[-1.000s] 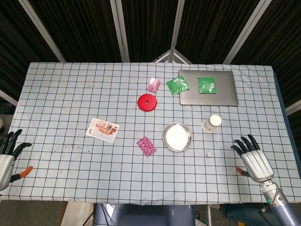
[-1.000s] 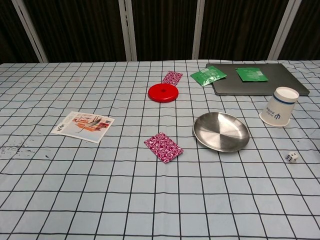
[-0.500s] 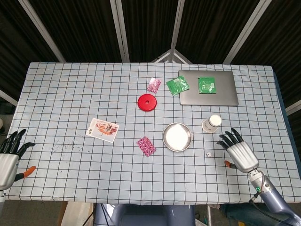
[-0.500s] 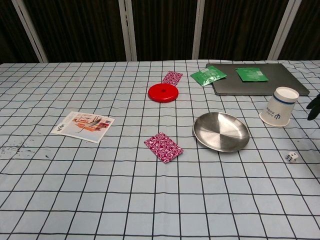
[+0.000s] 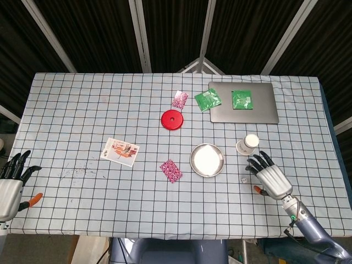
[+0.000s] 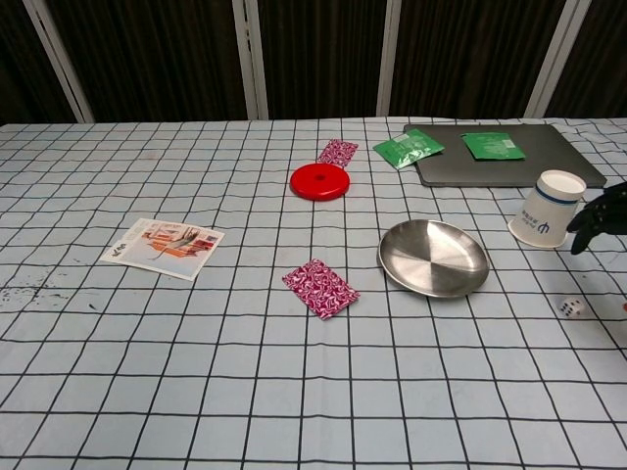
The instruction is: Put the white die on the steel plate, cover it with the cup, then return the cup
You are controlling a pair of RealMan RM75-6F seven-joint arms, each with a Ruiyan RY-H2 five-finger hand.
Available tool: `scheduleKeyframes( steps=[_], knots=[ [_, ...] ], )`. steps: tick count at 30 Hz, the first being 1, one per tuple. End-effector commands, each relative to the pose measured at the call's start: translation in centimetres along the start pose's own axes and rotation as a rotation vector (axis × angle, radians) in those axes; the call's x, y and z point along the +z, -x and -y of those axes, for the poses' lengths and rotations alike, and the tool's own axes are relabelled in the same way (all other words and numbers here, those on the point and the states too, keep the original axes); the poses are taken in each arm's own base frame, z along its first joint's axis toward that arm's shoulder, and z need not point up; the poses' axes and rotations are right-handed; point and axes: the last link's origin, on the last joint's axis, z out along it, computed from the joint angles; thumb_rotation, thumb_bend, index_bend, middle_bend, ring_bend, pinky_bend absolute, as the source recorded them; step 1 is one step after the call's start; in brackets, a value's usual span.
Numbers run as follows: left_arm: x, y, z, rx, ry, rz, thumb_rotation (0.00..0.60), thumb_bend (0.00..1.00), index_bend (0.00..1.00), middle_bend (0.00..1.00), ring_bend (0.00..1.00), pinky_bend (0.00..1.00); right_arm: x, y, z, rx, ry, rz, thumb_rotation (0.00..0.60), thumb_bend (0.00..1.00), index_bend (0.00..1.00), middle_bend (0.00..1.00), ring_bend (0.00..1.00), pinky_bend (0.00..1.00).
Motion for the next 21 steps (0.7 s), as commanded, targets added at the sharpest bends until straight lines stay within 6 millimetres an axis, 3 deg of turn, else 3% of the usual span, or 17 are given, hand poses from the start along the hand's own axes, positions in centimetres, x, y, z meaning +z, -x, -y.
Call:
scheduleKeyframes(
  steps=[1, 21],
  knots=[
    [0.0, 0.2, -0.1, 0.008, 0.002, 0.005, 0.600, 0.24, 0.29, 0.00, 0.00, 0.13, 0.2, 0.3, 0.2, 0.009, -0.009, 0.004, 0.600, 0.27, 0.33, 0.20, 0.12, 0.00],
    [0.3, 0.5, -0.1, 0.033, -0.011, 0.019, 0.600, 0.24, 0.29, 0.00, 0.00, 0.13, 1.4, 2.2, 0.7, 0.040, -0.012, 0.053, 0.600, 0.27, 0.38, 0.20, 0.12, 0.00]
  ],
)
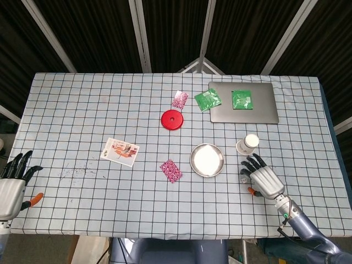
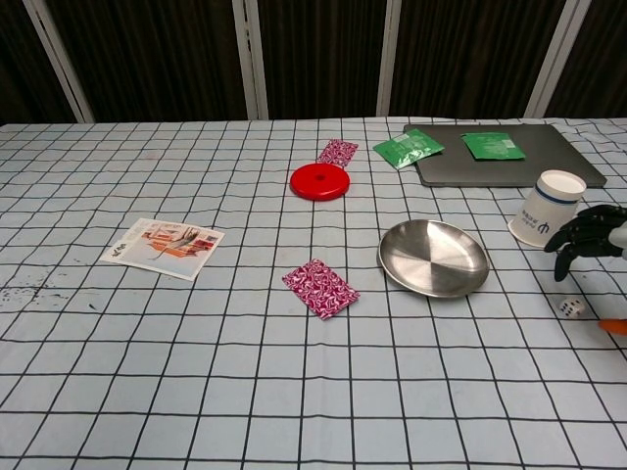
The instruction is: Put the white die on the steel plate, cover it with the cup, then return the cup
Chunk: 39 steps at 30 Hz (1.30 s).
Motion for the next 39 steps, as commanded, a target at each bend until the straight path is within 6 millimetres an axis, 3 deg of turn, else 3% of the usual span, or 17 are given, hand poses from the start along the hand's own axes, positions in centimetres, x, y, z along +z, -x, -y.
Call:
scheduleKeyframes(
  steps=[1, 39],
  knots=[
    [0.0, 0.0, 0.0, 0.001, -0.001, 0.002, 0.600, 0.24, 0.29, 0.00, 0.00, 0.13, 0.1, 0.3, 0.0, 0.004, 0.002, 0.009, 0.600, 0.28, 0.39, 0.20, 0.12, 0.00],
    [0.3, 0.6, -0.4, 0.029, -0.001, 0.019, 0.600, 0.24, 0.29, 0.00, 0.00, 0.13, 1.9, 0.9, -0.2, 0.016, 0.007, 0.033, 0.600, 0.33, 0.49, 0.20, 0.14, 0.00]
  ],
)
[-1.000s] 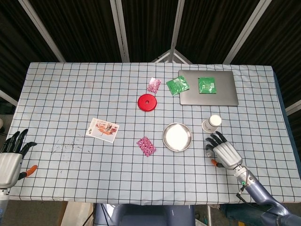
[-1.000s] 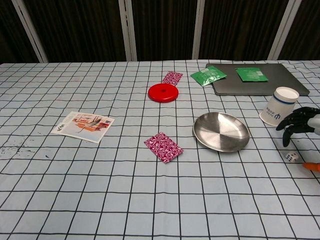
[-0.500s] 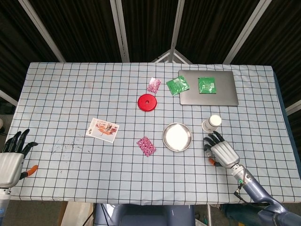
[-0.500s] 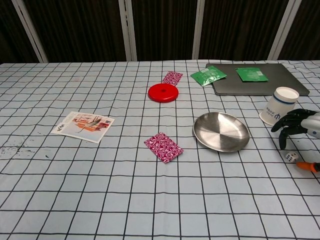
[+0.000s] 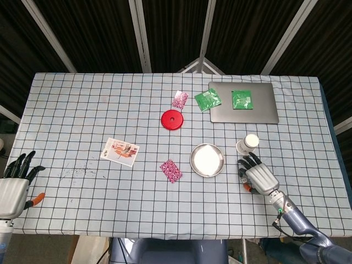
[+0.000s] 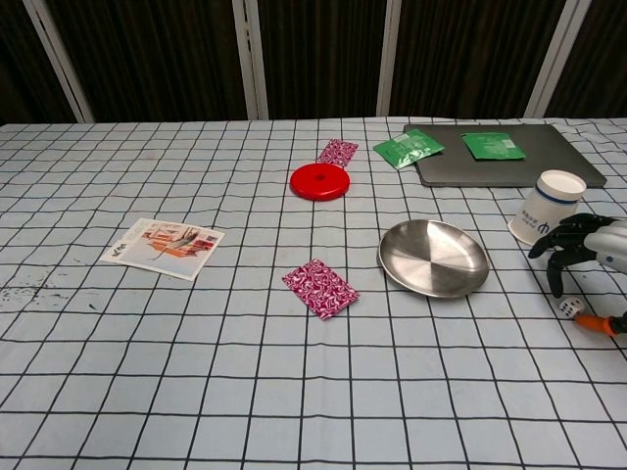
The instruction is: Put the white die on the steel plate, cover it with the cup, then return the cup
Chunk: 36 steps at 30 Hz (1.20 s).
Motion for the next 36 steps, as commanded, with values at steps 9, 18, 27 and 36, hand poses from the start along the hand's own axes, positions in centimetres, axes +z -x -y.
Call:
scheduleKeyframes(
  steps=[9, 18, 27, 36],
  knots=[
    [0.04, 0.18, -0.23, 0.010, 0.001, 0.003, 0.600, 0.24, 0.29, 0.00, 0.00, 0.13, -0.20, -0.04, -0.58, -0.002, 0.010, 0.001, 0.600, 0.33, 0.51, 0.20, 0.14, 0.00],
    [0.02, 0.28, -0.37, 0.012, 0.006, 0.006, 0.600, 0.24, 0.29, 0.00, 0.00, 0.13, -0.16, -0.05, -0.50, 0.003, 0.009, 0.000, 0.600, 0.33, 0.54, 0.20, 0.14, 0.00],
    [0.08, 0.33, -0.36, 0.012, 0.008, 0.009, 0.600, 0.24, 0.29, 0.00, 0.00, 0.13, -0.06, -0.08, -0.43, 0.010, 0.008, -0.004, 0.600, 0.34, 0.54, 0.20, 0.14, 0.00],
    [0.10, 0.40, -0.40, 0.014, 0.007, 0.012, 0.600, 0.24, 0.29, 0.00, 0.00, 0.13, 0.09, -0.32, -0.15, 0.016, 0.003, -0.017, 0.600, 0.38, 0.59, 0.22, 0.16, 0.00]
  ],
)
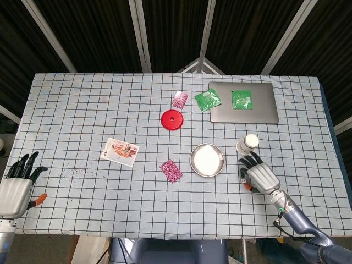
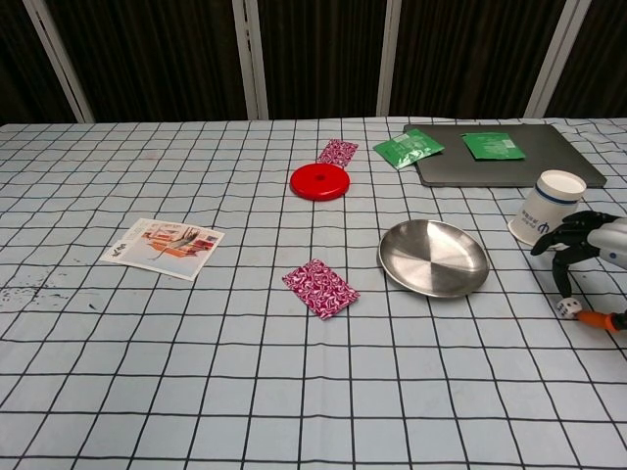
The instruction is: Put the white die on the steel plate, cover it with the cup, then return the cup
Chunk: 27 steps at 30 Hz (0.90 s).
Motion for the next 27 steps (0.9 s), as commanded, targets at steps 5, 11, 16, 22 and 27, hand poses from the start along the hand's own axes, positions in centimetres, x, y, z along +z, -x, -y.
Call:
scheduleKeyframes(
  steps=[5, 11, 16, 22, 27],
  knots=[
    [0.0, 0.0, 0.0, -0.001, -0.001, 0.000, 0.600, 0.24, 0.29, 0.00, 0.00, 0.13, 0.0, -0.3, 0.1, 0.009, 0.003, -0.009, 0.600, 0.39, 0.61, 0.22, 0.16, 0.00],
    [0.0, -0.1, 0.1, -0.007, -0.001, 0.002, 0.600, 0.24, 0.29, 0.00, 0.00, 0.13, -0.2, -1.4, 0.4, 0.015, -0.005, -0.036, 0.600, 0.39, 0.61, 0.22, 0.16, 0.00],
    [0.0, -0.3, 0.3, -0.015, -0.001, -0.002, 0.600, 0.24, 0.29, 0.00, 0.00, 0.13, -0.5, -2.7, 1.0, 0.011, -0.024, -0.059, 0.600, 0.39, 0.61, 0.22, 0.16, 0.00],
    [0.0, -0.4, 0.4, -0.027, 0.003, -0.001, 0.600, 0.24, 0.29, 0.00, 0.00, 0.13, 0.1, -4.7, 2.7, -0.003, -0.064, -0.091, 0.600, 0.39, 0.61, 0.22, 0.16, 0.00],
    [0.1, -0.6, 0.6, -0.038, 0.006, -0.006, 0.600, 0.24, 0.29, 0.00, 0.00, 0.13, 1.6, -6.8, 5.0, 0.008, -0.098, -0.120, 0.600, 0.39, 0.61, 0.22, 0.16, 0.00]
  ],
)
